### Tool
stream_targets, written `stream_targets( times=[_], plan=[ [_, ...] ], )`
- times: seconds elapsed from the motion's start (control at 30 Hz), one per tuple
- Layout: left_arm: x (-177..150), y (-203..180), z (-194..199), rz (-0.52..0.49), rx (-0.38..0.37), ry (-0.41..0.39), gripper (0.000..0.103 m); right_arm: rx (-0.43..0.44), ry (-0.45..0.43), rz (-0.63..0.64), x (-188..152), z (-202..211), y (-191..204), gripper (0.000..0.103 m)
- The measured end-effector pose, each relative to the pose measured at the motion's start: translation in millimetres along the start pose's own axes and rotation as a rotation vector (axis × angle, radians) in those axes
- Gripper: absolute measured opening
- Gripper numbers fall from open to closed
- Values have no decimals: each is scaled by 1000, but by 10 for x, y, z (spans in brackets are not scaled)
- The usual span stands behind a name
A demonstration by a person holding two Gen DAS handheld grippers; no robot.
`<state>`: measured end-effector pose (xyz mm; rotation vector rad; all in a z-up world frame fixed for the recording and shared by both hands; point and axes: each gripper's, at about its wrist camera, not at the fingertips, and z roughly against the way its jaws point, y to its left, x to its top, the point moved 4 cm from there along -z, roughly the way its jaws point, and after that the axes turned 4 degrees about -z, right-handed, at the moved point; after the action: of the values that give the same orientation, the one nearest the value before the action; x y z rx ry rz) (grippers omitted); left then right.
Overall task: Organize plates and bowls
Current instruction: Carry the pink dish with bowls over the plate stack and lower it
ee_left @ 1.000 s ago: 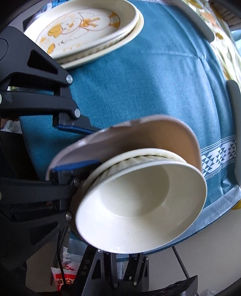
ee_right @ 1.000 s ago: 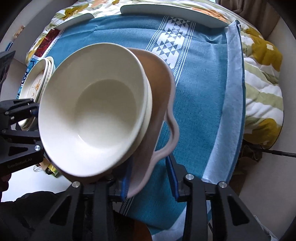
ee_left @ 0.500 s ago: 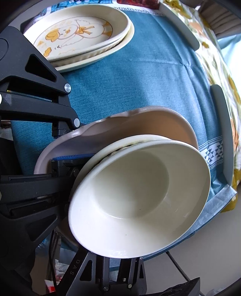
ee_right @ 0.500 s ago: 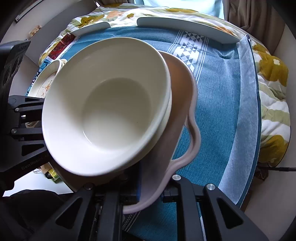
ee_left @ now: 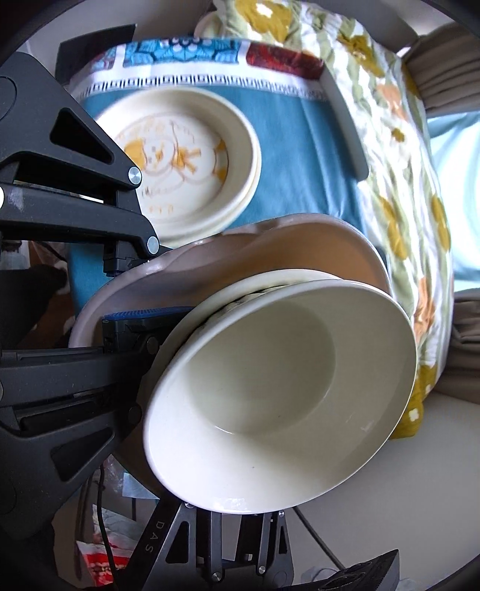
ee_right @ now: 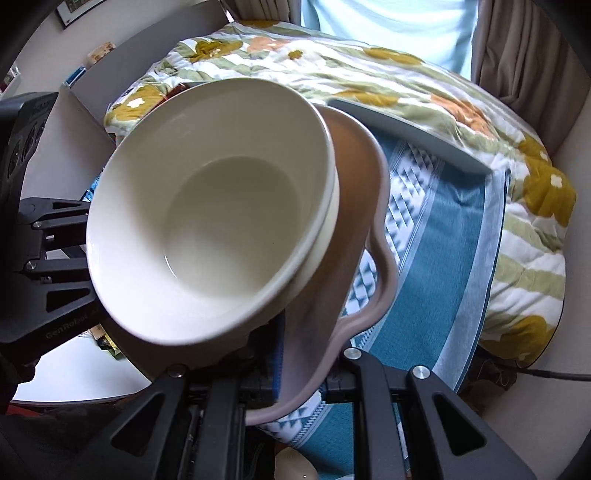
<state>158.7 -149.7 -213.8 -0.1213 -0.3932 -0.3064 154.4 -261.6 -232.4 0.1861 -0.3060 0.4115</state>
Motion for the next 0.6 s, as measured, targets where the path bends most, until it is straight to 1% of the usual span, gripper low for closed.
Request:
stream_targets(
  times=[0.13, 0.3, 0.43, 0.6],
  plan=[
    [-65, 339, 225, 8, 6, -21, 10, -23, -31, 46, 210, 51, 360, 13],
    [-182, 853, 404, -11, 9, -28, 10, -36, -43, 32, 366, 11, 808, 13],
    [-297, 1286, 407, -36, 4, -15, 10, -22, -39, -2, 486, -130, 1156, 13],
    [-476, 1694, 206, -76, -15, 34, 10, -19, -18, -54, 539, -399, 1493, 13]
  ],
)
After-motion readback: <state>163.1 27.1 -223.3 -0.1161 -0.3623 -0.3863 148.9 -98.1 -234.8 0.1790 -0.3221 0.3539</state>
